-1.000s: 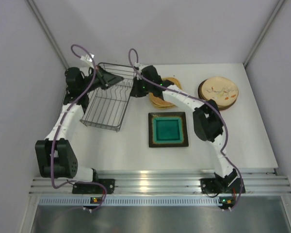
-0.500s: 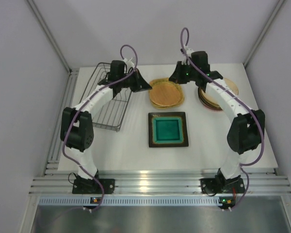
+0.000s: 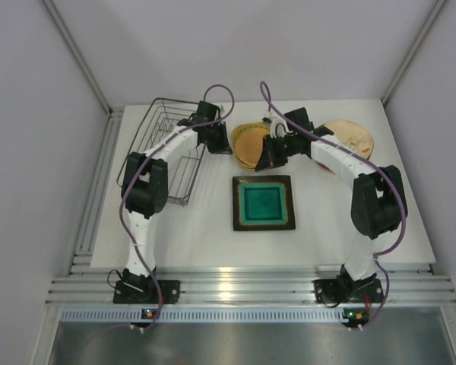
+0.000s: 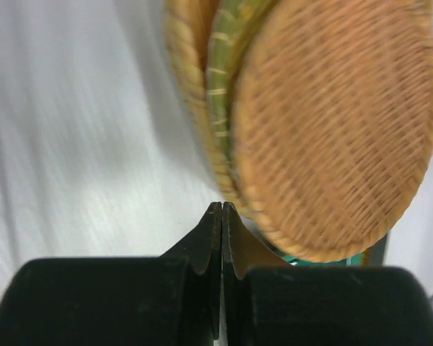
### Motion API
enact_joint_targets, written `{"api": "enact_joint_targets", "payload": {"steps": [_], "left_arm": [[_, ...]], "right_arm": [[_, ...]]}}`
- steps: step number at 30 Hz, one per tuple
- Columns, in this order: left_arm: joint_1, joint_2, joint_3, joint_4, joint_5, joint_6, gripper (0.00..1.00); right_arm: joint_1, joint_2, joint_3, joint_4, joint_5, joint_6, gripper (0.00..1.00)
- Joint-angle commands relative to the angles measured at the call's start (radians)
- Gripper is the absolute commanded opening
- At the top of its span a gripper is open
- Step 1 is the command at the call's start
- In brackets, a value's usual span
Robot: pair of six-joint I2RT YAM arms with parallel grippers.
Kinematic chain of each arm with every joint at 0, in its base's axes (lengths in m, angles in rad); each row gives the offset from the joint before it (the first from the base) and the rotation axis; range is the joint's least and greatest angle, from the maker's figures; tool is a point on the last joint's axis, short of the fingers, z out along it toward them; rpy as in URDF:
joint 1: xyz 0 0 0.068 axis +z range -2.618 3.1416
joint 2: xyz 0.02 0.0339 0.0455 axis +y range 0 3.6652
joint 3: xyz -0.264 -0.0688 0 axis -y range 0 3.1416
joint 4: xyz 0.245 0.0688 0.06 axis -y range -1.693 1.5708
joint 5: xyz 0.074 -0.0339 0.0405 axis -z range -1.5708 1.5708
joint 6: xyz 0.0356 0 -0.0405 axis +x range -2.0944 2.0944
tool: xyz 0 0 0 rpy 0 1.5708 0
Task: Unload the plates from the dish rack
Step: Move the dish rack
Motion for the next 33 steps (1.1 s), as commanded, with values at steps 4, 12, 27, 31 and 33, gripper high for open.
{"api": "enact_joint_targets", "payload": {"steps": [4,12,27,31,33], "left_arm": [[0.005,0.088,0.103,-0.126,-0.237,0.092,0.0],[0.059,0.085,0.059,-0.033,-0.261,0.111,0.0],[0.103,0.045,-0.024,0.195,0.246,0.046,0.0],[0.102,0.052,-0.043,0.286,0.39,-0.06,0.0],[0.099,0.044,-0.05,0.298,0.382,-0.062,0.0]], "right_arm": [[0.062,0.125,0.103,-0.019,-0.016,-0.026,0.0],[0.079,0.243,0.21,-0.021,0.072,-0.011,0.0],[0.008,0.322,0.332,0.016,-0.064,-0.054,0.0],[-0.008,0.214,0.196,0.11,-0.224,-0.08,0.0],[-0.008,0.174,0.148,0.099,-0.268,-0.103,0.0]]}}
